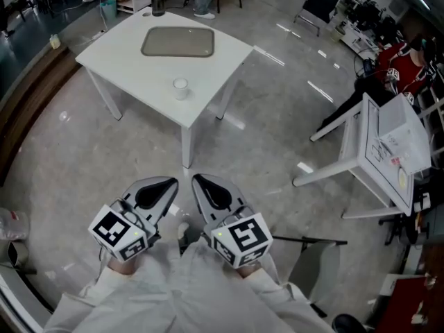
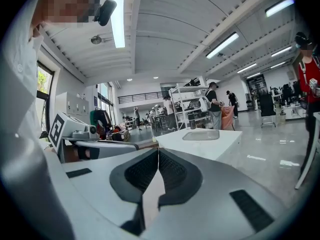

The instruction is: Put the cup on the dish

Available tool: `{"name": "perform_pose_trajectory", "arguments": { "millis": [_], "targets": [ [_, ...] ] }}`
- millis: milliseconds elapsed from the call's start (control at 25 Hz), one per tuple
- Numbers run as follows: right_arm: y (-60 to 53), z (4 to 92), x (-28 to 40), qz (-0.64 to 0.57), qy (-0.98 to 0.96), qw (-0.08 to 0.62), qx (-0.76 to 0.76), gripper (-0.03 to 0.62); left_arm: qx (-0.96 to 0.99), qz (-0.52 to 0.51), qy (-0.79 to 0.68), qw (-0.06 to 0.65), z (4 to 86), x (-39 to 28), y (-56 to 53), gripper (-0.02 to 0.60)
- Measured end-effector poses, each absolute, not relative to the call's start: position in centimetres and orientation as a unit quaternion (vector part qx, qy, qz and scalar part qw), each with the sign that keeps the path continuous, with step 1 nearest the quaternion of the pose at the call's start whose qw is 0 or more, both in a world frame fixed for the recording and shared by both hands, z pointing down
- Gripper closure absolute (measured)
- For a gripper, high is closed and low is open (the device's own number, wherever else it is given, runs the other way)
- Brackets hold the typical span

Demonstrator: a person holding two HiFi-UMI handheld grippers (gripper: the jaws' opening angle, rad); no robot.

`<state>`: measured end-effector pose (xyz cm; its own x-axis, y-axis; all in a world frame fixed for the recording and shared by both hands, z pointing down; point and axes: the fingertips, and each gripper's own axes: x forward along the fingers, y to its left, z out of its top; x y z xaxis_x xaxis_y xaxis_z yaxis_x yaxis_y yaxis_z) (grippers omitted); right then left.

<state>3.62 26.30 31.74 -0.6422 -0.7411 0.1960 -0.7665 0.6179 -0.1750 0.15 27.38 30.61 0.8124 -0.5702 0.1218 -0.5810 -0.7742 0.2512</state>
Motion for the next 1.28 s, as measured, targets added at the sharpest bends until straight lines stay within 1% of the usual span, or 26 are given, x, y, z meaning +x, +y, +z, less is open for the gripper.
{"name": "perform_pose_trajectory", "arguments": {
  "millis": [240, 440, 640, 1280],
  "targets": [
    [22.5, 33.1, 3.4, 0.132, -0.894, 0.069, 0.422, 0.580, 0.941, 0.024, -0.303, 0.150, 31.5, -0.2, 24.0, 0.574],
    [18.6, 33.6, 2.9, 0.134, -0.902, 0.061, 0.407, 0.580, 0.938, 0.030, -0.310, 0.154, 32.4, -0.5, 20.4, 0.574],
    [12.9, 33.6, 2.9, 0.125, -0.905, 0.071, 0.400, 0.580, 0.934, 0.037, -0.323, 0.149, 32.2, -0.4, 15.3, 0.574],
    [-2.3, 33.2, 4.8, 0.119, -0.924, 0.066, 0.357, 0.580, 0.909, 0.032, -0.390, 0.145, 32.1, 0.2, 0.2, 0.572]
  ]
}}
